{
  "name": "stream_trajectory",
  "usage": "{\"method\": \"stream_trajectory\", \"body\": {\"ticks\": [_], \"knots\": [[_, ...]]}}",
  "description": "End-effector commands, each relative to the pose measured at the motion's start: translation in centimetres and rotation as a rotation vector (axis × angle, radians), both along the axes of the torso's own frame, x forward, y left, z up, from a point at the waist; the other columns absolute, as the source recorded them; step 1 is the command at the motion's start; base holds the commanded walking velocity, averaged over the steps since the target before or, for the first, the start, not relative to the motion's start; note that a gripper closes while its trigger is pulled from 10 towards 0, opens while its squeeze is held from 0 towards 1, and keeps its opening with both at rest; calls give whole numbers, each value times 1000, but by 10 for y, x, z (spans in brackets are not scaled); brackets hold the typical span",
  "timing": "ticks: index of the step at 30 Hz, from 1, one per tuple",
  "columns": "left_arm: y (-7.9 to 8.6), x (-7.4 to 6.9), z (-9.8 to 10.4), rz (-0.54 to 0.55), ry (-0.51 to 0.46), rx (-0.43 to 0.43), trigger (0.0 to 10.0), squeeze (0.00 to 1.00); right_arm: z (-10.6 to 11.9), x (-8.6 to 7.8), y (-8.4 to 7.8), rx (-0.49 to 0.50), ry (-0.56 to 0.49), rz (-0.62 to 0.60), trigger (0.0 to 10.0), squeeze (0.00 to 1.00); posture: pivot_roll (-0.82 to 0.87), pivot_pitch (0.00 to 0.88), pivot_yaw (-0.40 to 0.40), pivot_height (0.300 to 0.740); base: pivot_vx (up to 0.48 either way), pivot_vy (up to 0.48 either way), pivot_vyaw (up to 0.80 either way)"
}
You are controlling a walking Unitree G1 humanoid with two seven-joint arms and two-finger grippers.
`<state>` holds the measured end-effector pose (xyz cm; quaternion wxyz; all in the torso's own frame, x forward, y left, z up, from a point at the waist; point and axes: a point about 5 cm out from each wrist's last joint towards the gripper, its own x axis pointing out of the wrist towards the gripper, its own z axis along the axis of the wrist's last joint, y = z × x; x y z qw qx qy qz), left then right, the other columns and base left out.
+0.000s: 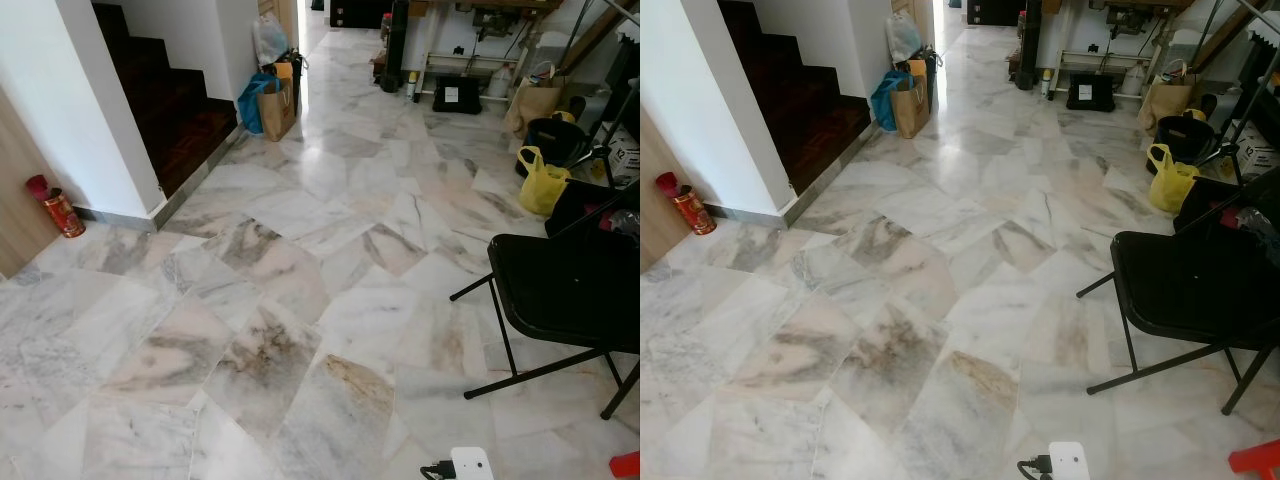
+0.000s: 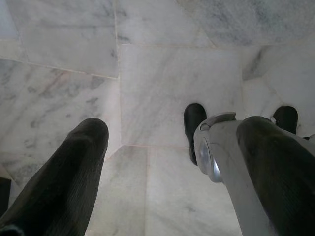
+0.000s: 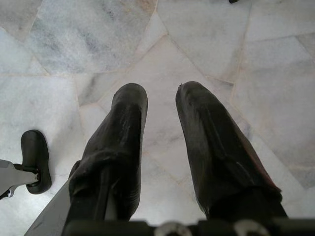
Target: Setting the table
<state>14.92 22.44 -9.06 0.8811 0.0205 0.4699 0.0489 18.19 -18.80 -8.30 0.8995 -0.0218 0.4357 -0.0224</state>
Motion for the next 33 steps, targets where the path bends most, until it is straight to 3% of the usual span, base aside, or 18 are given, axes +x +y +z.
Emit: {"method": "stream_trajectory", "body": {"ticks": [1,7,11,19,33], "knots": [[0,27,10,49,-23,-41,10000,0,5,9,-15,178,17,-191,10000,0,110,0,-48,740,0,0,0],[0,10,2,65,19,-58,10000,0,6,12,-15,149,32,-140,10000,0,111,0,-54,740,0,0,-400],[1,10,3,76,13,-63,10000,0,7,14,-14,144,33,-118,10000,0,107,0,-54,740,0,0,-800],[16,26,14,150,-48,-58,10000,0,5,11,-16,167,36,-222,10000,0,95,0,-46,740,0,0,-800],[12,25,12,141,-39,-61,10000,0,6,12,-21,144,50,-201,10000,0,67,0,-32,740,0,0,-800]]}}
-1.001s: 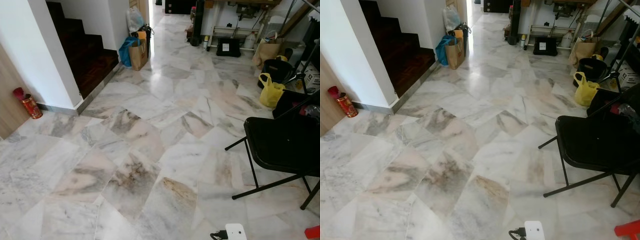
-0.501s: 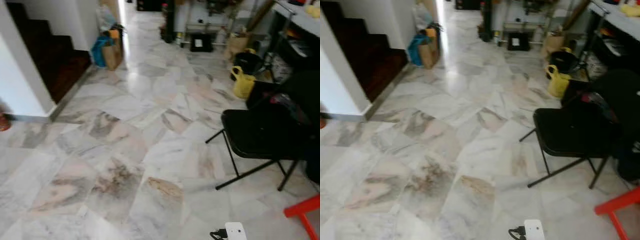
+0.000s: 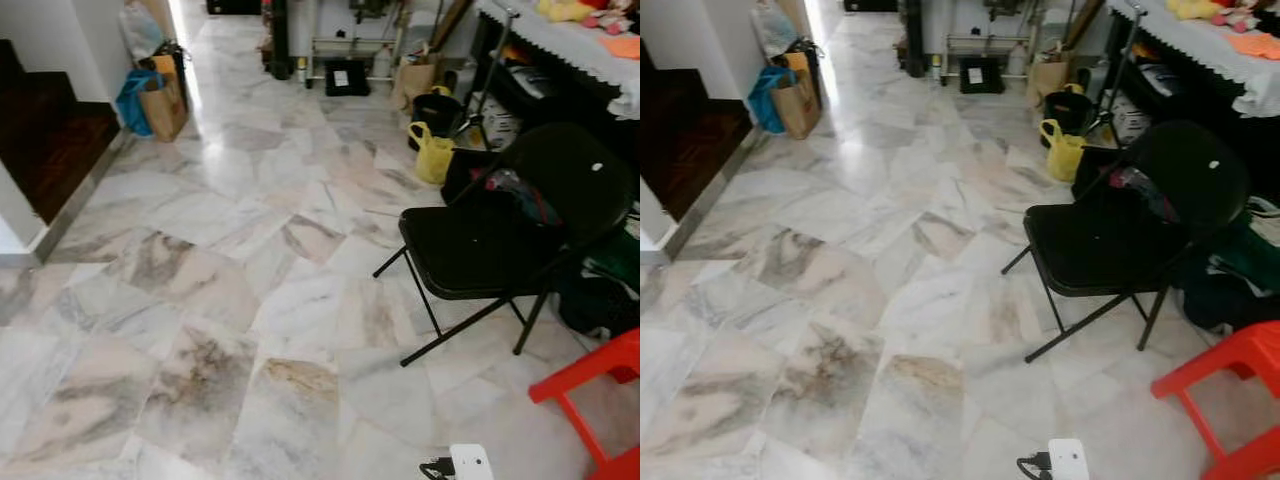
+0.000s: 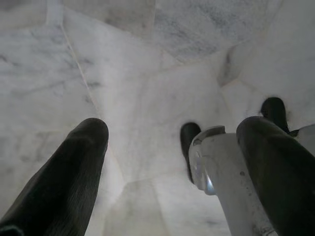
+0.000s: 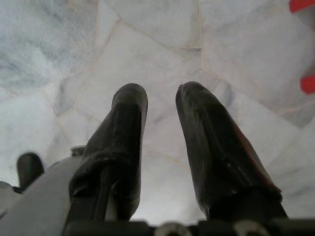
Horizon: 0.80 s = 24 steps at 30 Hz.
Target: Setting the table
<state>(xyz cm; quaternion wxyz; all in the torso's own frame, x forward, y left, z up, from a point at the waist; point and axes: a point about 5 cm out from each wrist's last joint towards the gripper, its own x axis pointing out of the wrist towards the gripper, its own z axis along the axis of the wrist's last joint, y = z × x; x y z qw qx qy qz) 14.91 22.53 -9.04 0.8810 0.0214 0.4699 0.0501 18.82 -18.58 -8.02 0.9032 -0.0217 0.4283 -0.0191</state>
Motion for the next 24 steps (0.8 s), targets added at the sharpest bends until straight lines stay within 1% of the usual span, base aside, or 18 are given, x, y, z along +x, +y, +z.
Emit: {"method": "stream_trajectory", "body": {"ticks": [1,3,4,5,8,16,24], "knots": [[10,25,11,138,-37,-66,10000,0,4,6,-21,147,67,-211,10000,0,65,0,-30,740,0,0,-800],[9,24,11,134,-32,-69,10000,0,4,8,-16,154,67,-211,10000,0,65,0,-27,740,0,0,-800],[9,24,11,134,-32,-69,10000,0,4,8,-16,154,67,-211,10000,0,65,0,-27,740,0,0,-800],[9,23,10,132,-30,-69,10000,0,4,10,-12,157,69,-200,10000,0,65,0,-23,740,0,0,-800],[9,22,10,133,-26,-69,10000,0,3,11,-8,158,72,-183,10000,0,66,0,-22,740,0,0,-800],[13,18,9,136,-18,-58,10000,0,3,10,-7,155,68,-187,10000,0,68,0,-18,740,0,0,-800],[13,17,8,127,-10,-55,10000,0,3,10,-5,159,64,-193,10000,0,68,0,-18,740,0,0,-800]]}}
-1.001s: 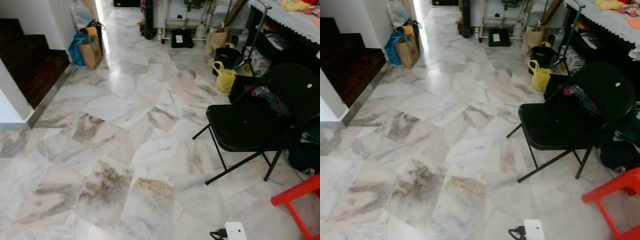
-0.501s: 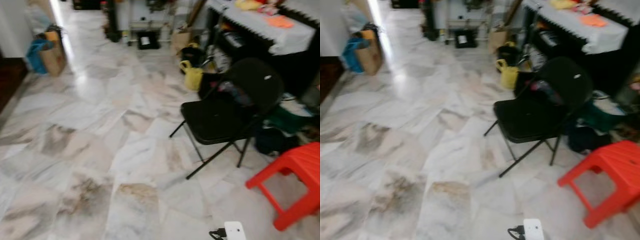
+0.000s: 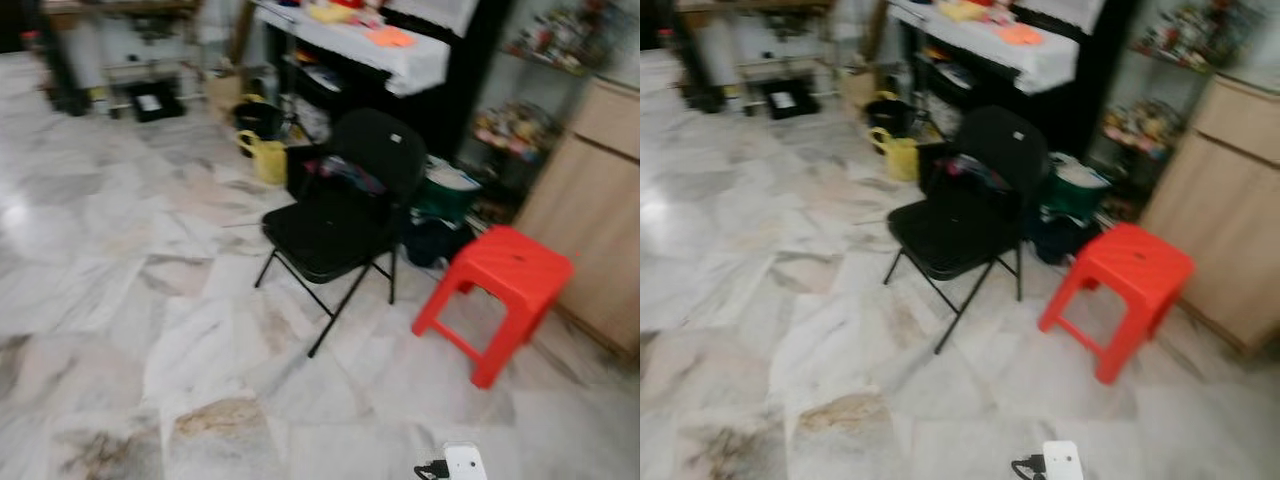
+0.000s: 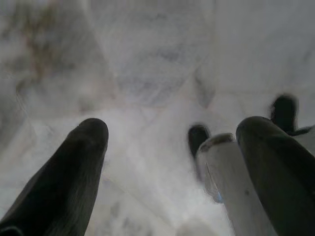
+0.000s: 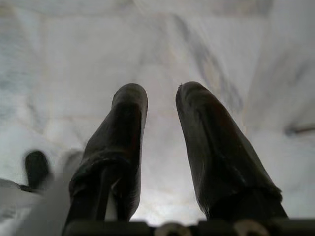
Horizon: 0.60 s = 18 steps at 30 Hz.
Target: Setting the table
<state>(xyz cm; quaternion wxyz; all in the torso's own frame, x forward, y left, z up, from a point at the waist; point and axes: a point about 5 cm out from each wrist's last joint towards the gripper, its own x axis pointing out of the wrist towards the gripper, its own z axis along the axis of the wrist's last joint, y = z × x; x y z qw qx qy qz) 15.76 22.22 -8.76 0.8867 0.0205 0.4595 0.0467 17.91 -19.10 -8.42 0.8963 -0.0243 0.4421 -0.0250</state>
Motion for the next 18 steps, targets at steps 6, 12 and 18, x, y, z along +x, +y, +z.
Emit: {"method": "stream_trajectory", "body": {"ticks": [6,12,18], "knots": [[16,8,6,134,15,-53,10000,0,7,19,1,169,32,-186,10000,0,69,0,-17,740,0,0,-800],[17,9,6,133,15,-50,10000,0,7,19,1,168,33,-180,10000,0,71,0,-17,740,0,0,-800],[17,10,7,129,12,-49,10000,0,7,19,1,169,31,-180,10000,0,72,0,-15,740,0,0,-800]]}}
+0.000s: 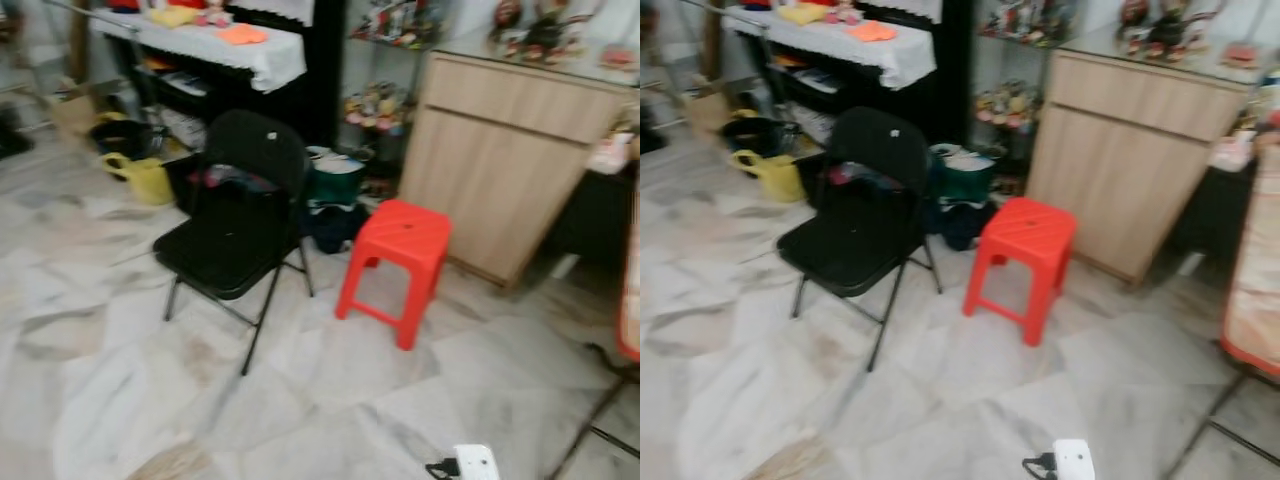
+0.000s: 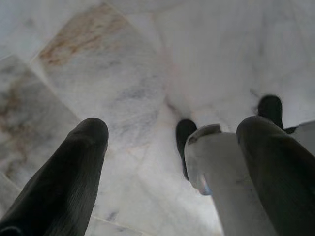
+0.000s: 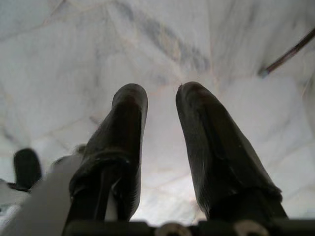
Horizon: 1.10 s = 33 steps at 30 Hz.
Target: Setting the table
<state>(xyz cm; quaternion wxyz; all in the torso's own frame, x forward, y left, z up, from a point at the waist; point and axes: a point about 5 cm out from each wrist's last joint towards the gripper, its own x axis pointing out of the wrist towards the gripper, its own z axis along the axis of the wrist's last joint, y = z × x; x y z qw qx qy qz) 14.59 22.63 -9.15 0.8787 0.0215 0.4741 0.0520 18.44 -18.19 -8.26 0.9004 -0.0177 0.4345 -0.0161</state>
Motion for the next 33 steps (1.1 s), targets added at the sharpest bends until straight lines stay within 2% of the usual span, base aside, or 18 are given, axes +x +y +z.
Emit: {"method": "stream_trajectory", "body": {"ticks": [1,28,33], "knots": [[13,22,10,120,-22,-53,10000,0,5,14,-8,151,51,-190,10000,0,72,0,-15,740,0,0,-800],[12,28,13,126,-49,-64,10000,0,5,13,-9,166,40,-218,10000,0,76,0,-15,740,0,0,-800],[11,28,13,122,-53,-67,10000,0,5,13,-11,168,35,-223,10000,0,68,0,-14,740,0,0,-175]]}}
